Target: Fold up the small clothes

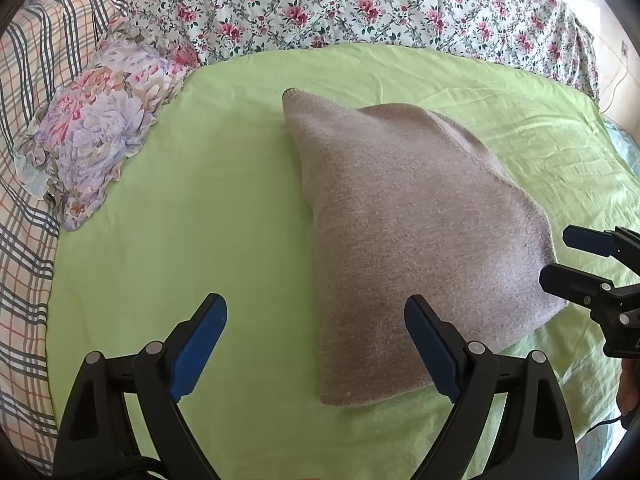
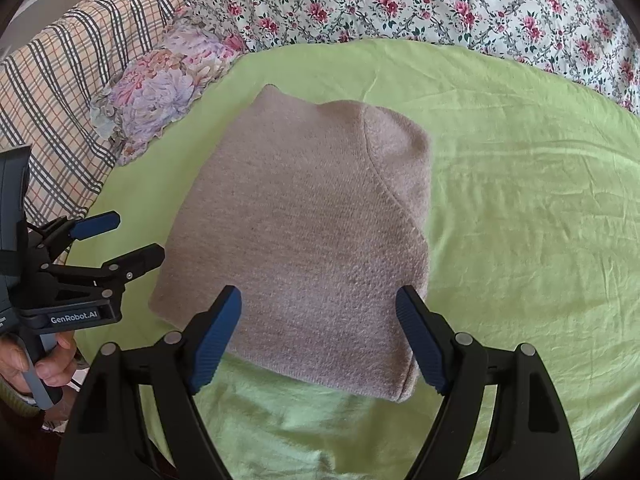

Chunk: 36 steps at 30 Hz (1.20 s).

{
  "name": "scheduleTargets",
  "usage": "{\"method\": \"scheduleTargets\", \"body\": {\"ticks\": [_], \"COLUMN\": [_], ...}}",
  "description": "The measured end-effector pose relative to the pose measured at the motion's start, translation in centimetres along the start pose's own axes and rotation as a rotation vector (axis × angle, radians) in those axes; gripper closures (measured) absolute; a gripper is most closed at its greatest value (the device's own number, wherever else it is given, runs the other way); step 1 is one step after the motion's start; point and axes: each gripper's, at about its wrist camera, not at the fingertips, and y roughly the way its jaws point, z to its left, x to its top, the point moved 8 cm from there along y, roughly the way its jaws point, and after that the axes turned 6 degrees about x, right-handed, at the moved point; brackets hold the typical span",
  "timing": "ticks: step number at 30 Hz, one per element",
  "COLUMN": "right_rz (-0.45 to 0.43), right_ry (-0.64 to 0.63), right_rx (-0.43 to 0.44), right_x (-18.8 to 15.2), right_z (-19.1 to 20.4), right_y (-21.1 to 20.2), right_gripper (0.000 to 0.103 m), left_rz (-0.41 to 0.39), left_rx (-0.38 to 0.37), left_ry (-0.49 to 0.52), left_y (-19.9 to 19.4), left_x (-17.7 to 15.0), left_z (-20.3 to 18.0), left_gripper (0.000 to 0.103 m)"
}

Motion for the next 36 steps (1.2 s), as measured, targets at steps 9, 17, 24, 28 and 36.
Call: {"method": "scheduleTargets", "body": {"ticks": [9, 17, 24, 28, 36], "right_rz": [0.0, 0.008, 0.012, 0.012, 0.015], "right_ry": [-0.015, -0.006, -0.007, -0.005, -0.004], "right_rx": [0.012, 0.024, 0.022, 0.02, 0.021], "right_x": [1.0, 0.9, 0.9, 0.9, 0.8], "right_z": [0.6, 0.9, 1.1, 1.2, 1.0], "right_y": [0.0, 0.3, 0.5, 0.5, 0.6], "right_gripper": [0.023, 0.023, 0.023, 0.023, 0.023], "left_rz": [-0.013, -0.011, -0.015, -0.014, -0.011], "left_rx": [-0.001, -0.005, -0.015, -0.02, -0.023], "left_ry": [-0.003, -0.009, -0.009, -0.009, -0.012], "left_y": [-0.3, -0.2, -0.3, -0.3, -0.2], "left_x": [0.3, 0.4, 0.5, 0.5, 0.5], "left_z": [-0.2, -0.2, -0.3, -0.4, -0.4], "left_gripper": [0.012, 0.012, 0.012, 0.012, 0.012]}}
